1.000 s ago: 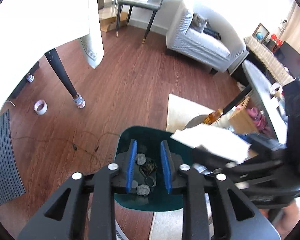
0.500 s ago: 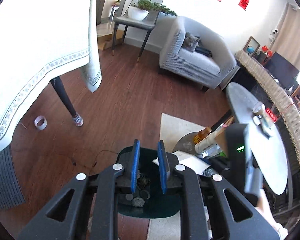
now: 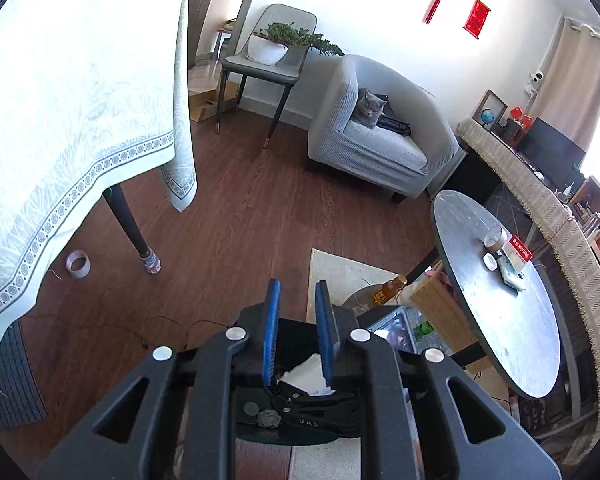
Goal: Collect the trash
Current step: 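Hold the paper over the bin and open the right gripper, then bring both open grippers back over the table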
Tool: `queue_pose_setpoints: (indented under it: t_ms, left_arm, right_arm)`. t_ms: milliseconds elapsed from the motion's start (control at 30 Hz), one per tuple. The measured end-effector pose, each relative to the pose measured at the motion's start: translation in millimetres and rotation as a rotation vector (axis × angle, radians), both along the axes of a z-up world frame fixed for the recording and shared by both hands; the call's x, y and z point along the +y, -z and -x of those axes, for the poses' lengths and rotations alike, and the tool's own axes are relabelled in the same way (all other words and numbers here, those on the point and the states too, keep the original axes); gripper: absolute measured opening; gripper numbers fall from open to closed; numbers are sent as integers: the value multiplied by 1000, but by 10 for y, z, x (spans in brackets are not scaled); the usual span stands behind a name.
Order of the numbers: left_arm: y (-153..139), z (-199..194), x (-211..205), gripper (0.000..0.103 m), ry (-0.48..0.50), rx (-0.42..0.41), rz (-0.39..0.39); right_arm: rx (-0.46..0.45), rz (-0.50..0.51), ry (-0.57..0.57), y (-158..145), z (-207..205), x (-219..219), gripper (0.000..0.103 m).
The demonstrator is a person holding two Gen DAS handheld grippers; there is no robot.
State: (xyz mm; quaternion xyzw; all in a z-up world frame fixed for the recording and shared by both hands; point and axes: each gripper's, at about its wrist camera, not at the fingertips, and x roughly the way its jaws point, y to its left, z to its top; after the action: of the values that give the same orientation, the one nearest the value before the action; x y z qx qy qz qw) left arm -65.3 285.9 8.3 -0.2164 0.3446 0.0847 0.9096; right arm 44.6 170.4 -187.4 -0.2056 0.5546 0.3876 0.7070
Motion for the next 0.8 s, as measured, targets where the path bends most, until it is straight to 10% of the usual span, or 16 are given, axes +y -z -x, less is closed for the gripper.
queue_pose_setpoints:
  t_ms: [333,800]
  left_arm:
    - [-107,32,48,18,-10,-34,16]
    - [-338,11,-186,26,19,-117,-14]
  right_arm:
    - [-24,-3,-14,-7,42,-10,84]
    - [-190,-233,-7,-1035,28,-324,70]
